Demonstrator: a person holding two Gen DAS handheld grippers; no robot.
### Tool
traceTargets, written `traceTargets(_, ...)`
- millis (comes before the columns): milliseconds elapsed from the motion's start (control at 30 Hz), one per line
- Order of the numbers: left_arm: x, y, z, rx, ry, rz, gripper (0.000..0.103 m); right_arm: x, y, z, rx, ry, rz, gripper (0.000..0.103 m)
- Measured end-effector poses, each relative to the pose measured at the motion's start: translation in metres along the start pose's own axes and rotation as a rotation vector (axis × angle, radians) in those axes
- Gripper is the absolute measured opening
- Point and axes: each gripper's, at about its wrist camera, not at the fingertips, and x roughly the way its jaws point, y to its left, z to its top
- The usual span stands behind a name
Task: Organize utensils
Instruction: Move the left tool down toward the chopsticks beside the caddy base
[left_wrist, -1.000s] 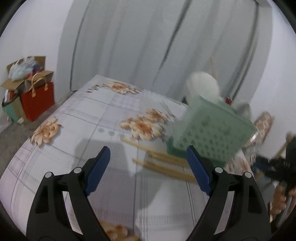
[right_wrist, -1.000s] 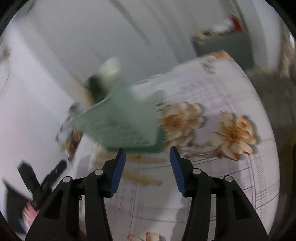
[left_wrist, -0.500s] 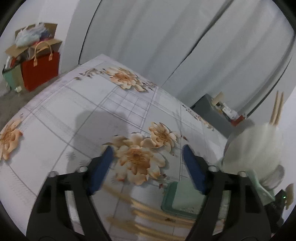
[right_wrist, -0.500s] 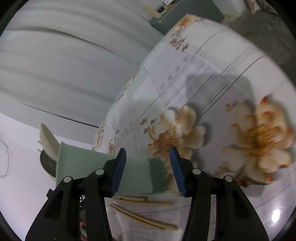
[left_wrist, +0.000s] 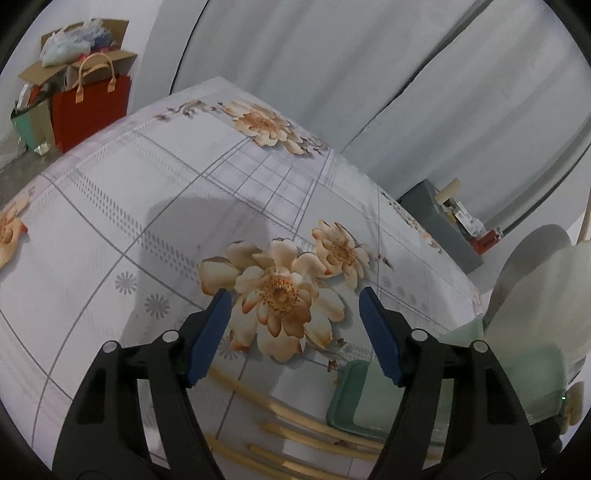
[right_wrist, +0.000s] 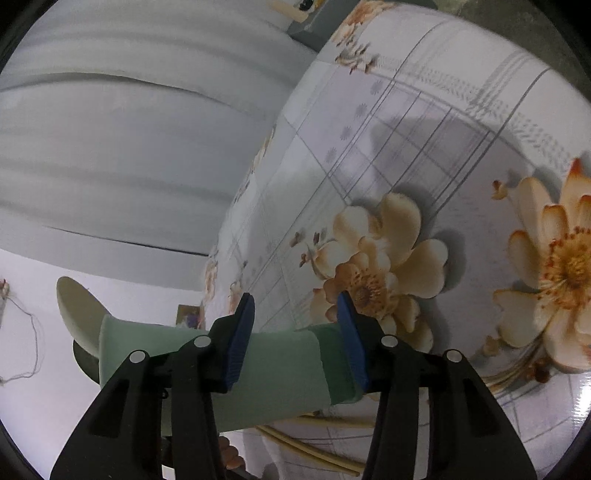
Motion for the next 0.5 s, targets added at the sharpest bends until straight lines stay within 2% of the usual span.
traceTargets(300,-0.014,0.009,-0.008,-0.027,0.009,0.006,0.059,0.017,0.006,0.0,0.0,0.048,0.017,0.042)
traceTargets(500,-0.032,0.014,-0.016,-0.034,0.006,-0.014,0.058,0.021,0.008,-0.001,-0.005,0.064,0.017,0.04)
